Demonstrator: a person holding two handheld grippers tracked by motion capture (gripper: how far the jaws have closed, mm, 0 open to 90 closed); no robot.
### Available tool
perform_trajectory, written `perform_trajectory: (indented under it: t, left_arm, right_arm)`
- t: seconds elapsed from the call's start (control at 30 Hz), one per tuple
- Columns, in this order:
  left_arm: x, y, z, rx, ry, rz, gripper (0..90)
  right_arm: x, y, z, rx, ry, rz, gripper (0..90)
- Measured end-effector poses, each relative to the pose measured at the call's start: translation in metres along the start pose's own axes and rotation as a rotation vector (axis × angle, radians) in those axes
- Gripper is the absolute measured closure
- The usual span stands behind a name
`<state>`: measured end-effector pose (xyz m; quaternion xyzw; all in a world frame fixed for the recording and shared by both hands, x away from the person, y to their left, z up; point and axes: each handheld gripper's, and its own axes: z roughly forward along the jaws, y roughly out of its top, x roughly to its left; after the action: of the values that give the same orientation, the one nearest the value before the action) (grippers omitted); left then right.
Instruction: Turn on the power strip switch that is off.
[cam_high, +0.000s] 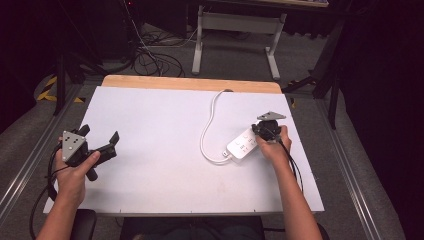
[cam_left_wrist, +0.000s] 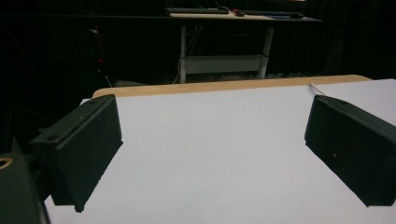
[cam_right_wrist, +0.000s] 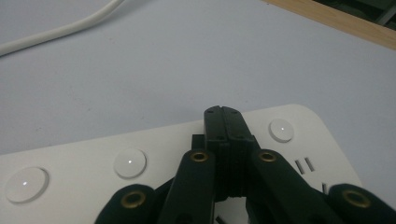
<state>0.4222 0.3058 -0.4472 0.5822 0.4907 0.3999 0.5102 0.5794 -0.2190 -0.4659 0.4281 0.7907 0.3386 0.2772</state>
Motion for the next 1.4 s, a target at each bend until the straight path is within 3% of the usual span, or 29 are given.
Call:
perform_trajectory:
  t: [0.37,0.47,1.03,1.27,1.4]
  left_arm:
    - [0.0,0.0,0.0,0.002,-0.002,0.0,4.9]
    - [0.0,0.0,0.0,0.005,-0.001,0.004,5.0]
    - [0.001,0.001,0.0,-0.003,0.001,-0.001,4.9]
    - [0.0,0.001,0.001,-0.002,-0.001,0.0,4.9]
    - [0.001,0.001,0.001,-0.002,0.0,-0.003,4.9]
  right_arm:
    - [-0.003,-0.003,-0.002,-0.02,-0.005,0.069,90.0]
    - [-0.006,-0.005,-0.003,-0.031,0.017,0.092,90.0]
    - [-0.005,-0.01,-0.004,-0.057,0.021,0.099,90.0]
    - [-0.003,-0.01,-0.007,-0.076,-0.005,0.057,90.0]
    - [-0.005,-0.01,-0.009,-0.079,0.006,0.078,90.0]
